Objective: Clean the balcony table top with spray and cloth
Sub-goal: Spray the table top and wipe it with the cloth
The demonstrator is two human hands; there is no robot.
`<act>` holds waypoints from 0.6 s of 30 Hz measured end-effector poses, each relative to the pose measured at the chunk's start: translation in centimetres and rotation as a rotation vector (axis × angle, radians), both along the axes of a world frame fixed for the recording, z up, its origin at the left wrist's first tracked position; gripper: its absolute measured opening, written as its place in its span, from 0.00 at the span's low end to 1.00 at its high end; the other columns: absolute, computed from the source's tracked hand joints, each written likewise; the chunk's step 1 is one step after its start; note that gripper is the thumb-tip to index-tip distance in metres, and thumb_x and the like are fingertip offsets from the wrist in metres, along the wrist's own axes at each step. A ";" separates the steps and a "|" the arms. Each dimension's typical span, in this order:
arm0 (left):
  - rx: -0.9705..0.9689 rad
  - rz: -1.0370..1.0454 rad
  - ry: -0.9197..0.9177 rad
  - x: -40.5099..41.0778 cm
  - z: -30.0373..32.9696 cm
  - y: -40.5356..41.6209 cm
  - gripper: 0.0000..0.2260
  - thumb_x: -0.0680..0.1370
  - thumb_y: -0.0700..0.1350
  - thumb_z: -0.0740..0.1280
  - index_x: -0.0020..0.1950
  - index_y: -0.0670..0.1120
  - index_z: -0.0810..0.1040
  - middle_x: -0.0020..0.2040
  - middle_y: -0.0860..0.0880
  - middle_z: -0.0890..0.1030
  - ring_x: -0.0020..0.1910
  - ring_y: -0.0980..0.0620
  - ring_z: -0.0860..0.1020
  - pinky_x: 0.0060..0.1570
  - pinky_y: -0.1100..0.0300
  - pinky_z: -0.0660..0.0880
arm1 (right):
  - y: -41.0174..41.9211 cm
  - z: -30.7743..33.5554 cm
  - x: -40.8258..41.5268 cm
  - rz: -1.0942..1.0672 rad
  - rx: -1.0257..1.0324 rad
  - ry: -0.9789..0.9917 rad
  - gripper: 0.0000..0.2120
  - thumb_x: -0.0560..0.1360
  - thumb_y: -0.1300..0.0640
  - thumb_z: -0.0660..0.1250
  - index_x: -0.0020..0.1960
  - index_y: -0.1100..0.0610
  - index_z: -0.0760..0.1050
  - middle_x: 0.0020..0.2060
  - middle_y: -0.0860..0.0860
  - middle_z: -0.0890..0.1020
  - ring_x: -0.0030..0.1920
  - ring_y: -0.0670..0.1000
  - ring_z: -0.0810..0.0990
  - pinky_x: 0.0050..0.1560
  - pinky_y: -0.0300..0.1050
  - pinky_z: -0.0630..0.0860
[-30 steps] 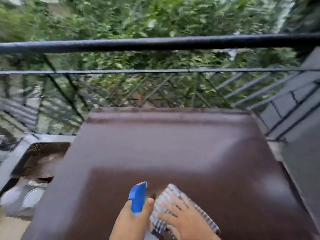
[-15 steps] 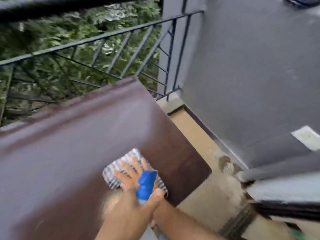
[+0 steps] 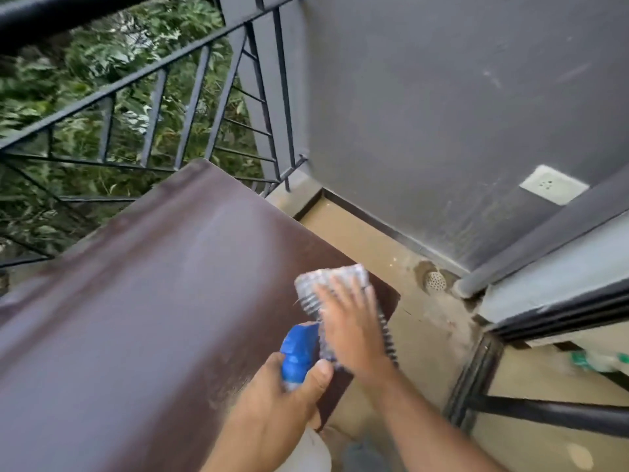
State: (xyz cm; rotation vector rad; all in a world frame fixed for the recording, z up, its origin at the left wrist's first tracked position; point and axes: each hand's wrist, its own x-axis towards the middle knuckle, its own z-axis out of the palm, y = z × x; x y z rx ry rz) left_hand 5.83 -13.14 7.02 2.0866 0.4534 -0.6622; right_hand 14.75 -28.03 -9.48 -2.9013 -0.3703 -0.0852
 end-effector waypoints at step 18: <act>-0.112 0.326 -0.227 -8.4 0.8 12.4 0.29 0.64 0.73 0.57 0.52 0.54 0.76 0.39 0.51 0.83 0.36 0.61 0.80 0.44 0.63 0.74 | 14.9 -0.7 -10.8 0.208 0.038 0.134 0.28 0.76 0.40 0.58 0.74 0.44 0.67 0.75 0.49 0.69 0.77 0.61 0.62 0.73 0.67 0.59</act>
